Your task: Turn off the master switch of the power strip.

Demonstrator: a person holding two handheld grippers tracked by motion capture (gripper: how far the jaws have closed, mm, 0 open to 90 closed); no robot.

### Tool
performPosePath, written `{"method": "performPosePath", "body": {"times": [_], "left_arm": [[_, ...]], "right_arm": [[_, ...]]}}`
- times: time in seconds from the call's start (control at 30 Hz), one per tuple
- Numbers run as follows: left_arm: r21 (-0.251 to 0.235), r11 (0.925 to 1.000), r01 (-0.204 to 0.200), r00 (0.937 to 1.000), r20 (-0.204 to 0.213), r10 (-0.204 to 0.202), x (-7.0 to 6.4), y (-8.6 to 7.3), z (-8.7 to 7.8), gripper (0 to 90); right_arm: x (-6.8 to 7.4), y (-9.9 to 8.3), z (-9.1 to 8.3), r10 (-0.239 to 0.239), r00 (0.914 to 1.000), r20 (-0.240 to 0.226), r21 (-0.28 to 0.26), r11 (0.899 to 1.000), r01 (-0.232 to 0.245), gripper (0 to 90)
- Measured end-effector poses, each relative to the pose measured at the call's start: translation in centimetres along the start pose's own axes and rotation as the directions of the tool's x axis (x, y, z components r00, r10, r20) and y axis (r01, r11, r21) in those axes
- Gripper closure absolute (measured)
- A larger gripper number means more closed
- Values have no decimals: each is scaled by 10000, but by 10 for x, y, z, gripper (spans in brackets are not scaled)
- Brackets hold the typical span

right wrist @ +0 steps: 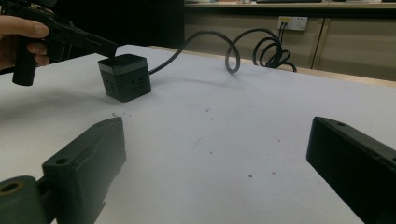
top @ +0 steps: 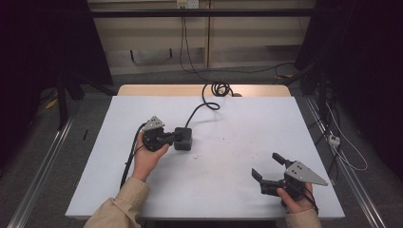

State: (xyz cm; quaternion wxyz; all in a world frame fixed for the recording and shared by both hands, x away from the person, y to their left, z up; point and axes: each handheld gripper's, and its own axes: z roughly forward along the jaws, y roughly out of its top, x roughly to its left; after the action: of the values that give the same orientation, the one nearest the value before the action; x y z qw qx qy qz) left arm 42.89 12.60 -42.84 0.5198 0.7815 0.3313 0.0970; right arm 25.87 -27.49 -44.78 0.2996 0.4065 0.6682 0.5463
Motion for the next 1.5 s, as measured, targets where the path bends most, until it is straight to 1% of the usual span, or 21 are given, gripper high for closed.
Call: {"method": "performPosePath", "body": {"times": [0.2, 0.37, 0.57, 0.83, 0.97, 1.07, 1.17, 1.2, 1.27, 1.4, 1.5], "left_arm": [[25, 10000, 2, 10000, -6, -2, -1, 0, 1, 900], [77, 9999, -101, 9999, -137, 102, 0, -1, 2, 900], [21, 9999, -108, 9999, -131, 109, 0, -1, 3, 900], [81, 9997, -211, 9995, -235, 213, -1, -1, 3, 900], [79, 9995, -306, 9992, -270, 308, -2, -1, 3, 900], [107, 9983, -571, 9975, -401, 575, -3, -1, 3, 900], [161, 9982, -575, 9972, -479, 582, -4, 0, 3, 900], [193, 9976, -668, 9963, -532, 678, -5, 0, 4, 900], [194, 9976, -660, 9962, -548, 670, -5, 0, 4, 900], [212, 9967, -786, 9945, -677, 799, -7, 0, 4, 900], [188, 9972, -730, 9951, -655, 741, -7, -1, 4, 900]], "right_arm": [[0, 0, 0, -5, 10000, 10, -15, 10000, 5, 44], [0, 0, 0, 3, 10000, 15, -13, 10000, -3, 44], [-1, 0, 0, 12, 10000, 17, -13, 10000, -12, 44], [-1, 0, 0, 19, 10000, 11, -19, 10000, -19, 44], [-1, 0, 0, 19, 10000, 16, -19, 10000, -19, 44], [-1, 0, 0, 25, 10000, 14, -17, 10000, -25, 44], [-1, 0, 0, 18, 10000, 15, -15, 10000, -18, 44], [0, 0, 0, 10, 10000, 12, -9, 10000, -10, 44], [0, 0, 0, 16, 10000, 0, -14, 10000, -16, 44], [0, 0, 0, 14, 10000, -1, -10, 10000, -14, 44], [0, 0, 1, 11, 10000, -2, -2, 10000, -11, 44]]}}
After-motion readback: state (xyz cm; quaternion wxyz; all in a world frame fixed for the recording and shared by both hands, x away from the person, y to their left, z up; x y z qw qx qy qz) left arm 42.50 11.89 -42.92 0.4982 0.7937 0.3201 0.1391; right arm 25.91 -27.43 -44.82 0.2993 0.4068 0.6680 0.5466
